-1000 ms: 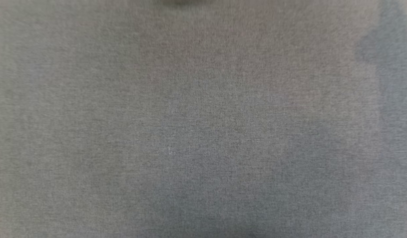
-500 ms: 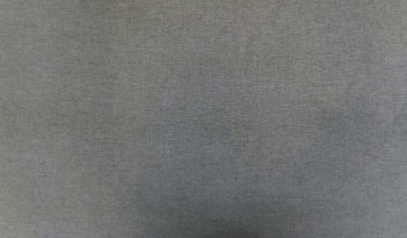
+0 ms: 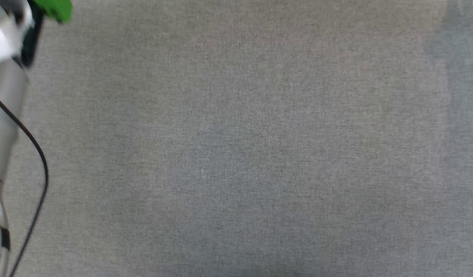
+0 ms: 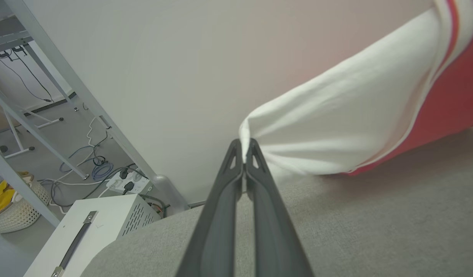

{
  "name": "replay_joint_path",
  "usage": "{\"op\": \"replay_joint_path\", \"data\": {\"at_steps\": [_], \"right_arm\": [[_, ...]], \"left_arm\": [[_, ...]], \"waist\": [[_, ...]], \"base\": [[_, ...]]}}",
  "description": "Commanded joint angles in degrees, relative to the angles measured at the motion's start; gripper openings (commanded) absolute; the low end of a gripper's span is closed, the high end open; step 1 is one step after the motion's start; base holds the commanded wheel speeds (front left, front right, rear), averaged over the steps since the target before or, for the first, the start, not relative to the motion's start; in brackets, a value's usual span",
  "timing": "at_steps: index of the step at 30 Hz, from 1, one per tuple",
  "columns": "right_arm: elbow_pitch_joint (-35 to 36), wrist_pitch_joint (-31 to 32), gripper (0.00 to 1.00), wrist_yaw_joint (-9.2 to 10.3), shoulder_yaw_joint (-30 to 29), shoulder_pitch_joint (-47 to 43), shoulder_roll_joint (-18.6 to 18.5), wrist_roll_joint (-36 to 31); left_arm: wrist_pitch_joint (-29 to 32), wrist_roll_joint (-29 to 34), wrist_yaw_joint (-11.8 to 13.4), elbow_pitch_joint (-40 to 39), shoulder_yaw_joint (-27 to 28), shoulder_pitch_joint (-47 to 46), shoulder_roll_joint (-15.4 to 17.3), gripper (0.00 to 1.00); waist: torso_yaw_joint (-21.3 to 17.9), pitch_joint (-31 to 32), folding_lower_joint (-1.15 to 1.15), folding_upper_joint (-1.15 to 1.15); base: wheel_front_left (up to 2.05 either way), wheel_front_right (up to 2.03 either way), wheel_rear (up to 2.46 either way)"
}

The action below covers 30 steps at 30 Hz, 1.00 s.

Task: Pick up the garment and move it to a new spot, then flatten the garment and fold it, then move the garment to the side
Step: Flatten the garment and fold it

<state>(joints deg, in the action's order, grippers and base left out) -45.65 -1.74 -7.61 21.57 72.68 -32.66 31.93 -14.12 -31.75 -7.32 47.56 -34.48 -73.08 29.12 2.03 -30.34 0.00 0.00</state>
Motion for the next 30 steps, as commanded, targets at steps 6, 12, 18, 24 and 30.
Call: {"op": "replay_joint_path", "data": {"at_steps": [6, 12, 18, 24, 30], "right_arm": [[5.78, 3.86, 0.0, 0.12, 4.15, -15.79, -3.62, 8.54], [11.58, 5.19, 0.0, 0.12, 5.34, -29.83, -7.69, 15.27], [16.35, 7.79, 0.0, 0.12, 5.13, -43.45, -9.64, 20.29], [19.08, 12.03, 0.0, 0.12, 3.14, -52.95, -10.63, 23.44], [22.74, 15.78, 0.0, 0.12, -0.72, -62.23, -11.55, 25.64]], "left_arm": [[-0.74, -2.07, 0.0, -2.31, -0.67, 14.93, 0.05, 0.0], [-0.7, -4.18, 0.91, -6.53, -1.08, 28.63, 0.98, 0.0], [2.2, -6.97, 3.36, -12.99, -2.18, 42.11, 2.79, 0.0], [3.72, -9.29, 6.9, -20.32, -2.28, 52.76, 4.99, 0.0], [6.16, -11.18, 10.36, -27.61, -1.89, 59.97, 7.92, 0.0]], "waist": [[0.78, 11.7, 0.0, 0.0], [1.11, 17.85, 0.0, 0.0], [1.61, 23.64, 0.0, 0.0], [1.78, 26.82, 0.0, 0.0], [2.54, 28.89, 0.0, 0.0]], "base": [[0.0, 0.0, 0.0], [0.0, 0.0, 0.0], [0.0, 0.0, 0.0], [0.0, 0.0, 0.0], [0.0, 0.0, 0.0]]}}
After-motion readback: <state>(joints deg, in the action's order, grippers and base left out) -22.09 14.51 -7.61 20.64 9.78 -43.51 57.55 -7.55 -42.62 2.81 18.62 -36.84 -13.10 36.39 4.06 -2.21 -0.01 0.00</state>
